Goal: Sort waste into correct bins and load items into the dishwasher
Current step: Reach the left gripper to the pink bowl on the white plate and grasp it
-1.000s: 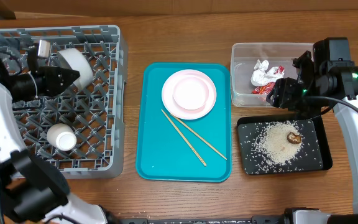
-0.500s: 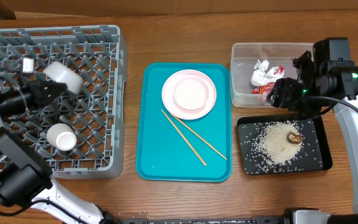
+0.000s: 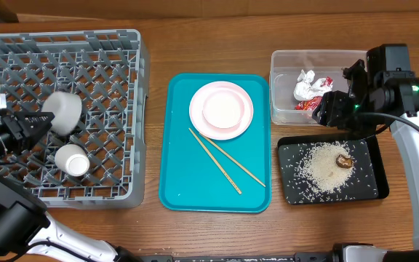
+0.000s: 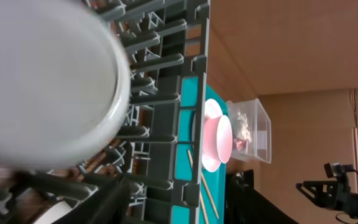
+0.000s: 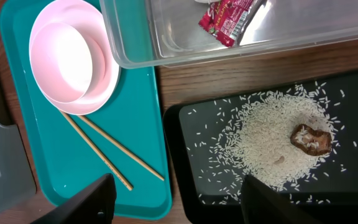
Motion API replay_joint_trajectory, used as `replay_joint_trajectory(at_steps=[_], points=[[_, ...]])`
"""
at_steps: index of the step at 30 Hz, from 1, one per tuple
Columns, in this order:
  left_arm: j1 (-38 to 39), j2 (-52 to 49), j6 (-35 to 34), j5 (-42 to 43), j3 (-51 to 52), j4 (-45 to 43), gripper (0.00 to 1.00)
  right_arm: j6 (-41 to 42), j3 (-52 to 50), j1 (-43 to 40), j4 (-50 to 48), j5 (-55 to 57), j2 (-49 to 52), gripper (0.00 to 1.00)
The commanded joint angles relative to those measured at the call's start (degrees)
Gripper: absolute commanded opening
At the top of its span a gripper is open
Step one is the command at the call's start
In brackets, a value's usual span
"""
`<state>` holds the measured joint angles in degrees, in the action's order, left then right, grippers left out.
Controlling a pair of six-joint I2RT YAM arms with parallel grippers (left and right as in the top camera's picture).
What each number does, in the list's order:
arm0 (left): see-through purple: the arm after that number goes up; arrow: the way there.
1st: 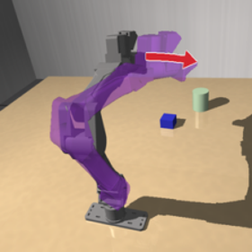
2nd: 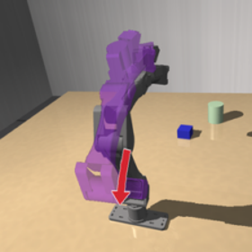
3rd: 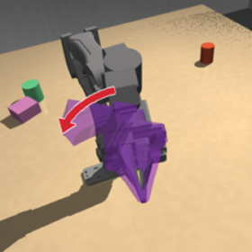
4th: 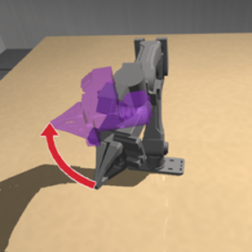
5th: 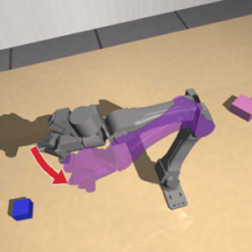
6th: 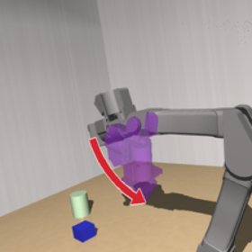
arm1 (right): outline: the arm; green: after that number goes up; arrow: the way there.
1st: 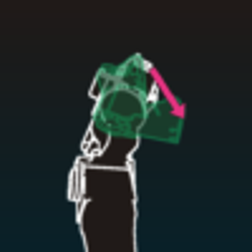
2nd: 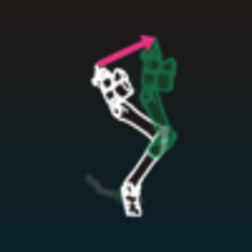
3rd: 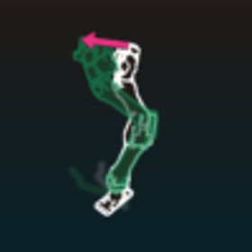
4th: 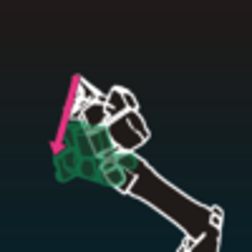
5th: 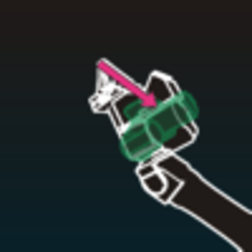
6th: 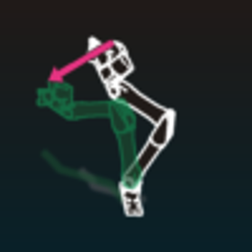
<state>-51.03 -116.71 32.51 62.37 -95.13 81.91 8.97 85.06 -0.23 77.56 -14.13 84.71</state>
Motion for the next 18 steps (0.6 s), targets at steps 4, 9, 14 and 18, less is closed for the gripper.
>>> replay_joint_trajectory(at_steps=[4,9,14,18], points=[[4.5,0.0,1.8,0.9,-0.7,3.2,0.51,-0.1,0.5,0.1,0.3,0.6,-0.4,0.66],[10.8,4.1,3.6,1.1,-0.7,3.5,0.52,0.0,0.5,0.1,0.6,2.2,-0.4,0.66],[23.0,10.9,1.5,-6.6,-0.7,0.7,0.52,3.9,0.5,0.1,2.8,12.9,-0.4,0.67],[34.0,13.1,-6.9,-17.8,-0.7,-3.7,0.52,6.6,0.5,-0.3,3.4,16.0,-0.4,0.71]])
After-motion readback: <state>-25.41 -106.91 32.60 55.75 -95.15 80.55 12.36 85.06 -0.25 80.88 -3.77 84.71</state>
